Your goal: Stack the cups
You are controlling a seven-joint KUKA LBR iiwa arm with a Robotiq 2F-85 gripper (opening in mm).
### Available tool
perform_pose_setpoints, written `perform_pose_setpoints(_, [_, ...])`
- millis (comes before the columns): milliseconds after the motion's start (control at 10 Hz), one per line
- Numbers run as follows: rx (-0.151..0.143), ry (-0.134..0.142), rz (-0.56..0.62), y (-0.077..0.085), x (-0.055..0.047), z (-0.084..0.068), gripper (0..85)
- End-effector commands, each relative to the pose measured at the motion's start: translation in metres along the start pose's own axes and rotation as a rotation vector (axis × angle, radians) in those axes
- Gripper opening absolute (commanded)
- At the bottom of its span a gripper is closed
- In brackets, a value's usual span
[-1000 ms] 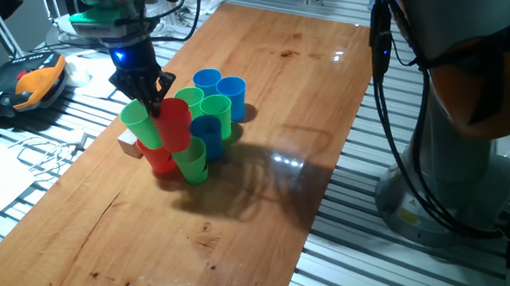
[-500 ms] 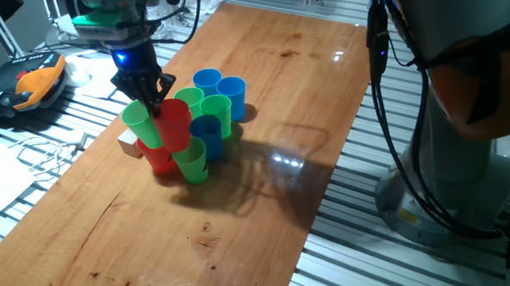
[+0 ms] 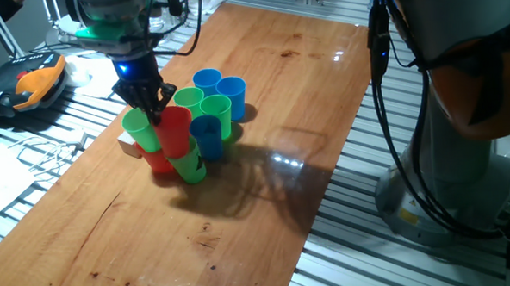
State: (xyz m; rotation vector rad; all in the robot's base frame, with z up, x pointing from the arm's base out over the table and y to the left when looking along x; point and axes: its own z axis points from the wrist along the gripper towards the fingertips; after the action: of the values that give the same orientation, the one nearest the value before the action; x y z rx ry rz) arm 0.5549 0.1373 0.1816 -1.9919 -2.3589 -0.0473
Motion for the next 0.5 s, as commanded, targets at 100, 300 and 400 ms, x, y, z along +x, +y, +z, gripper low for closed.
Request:
perform_pose_setpoints(100, [0.003, -0.001, -0.003, -0.0004, 0.0005, 0.0001, 0.0])
perform_pose_setpoints(300, [0.012, -0.006, -0.011, -0.0006, 0.0014, 0.0006, 0.0])
perform_pose_setpoints(400, [0.014, -0.007, -0.014, -0.0006, 0.0019, 0.0012, 0.0])
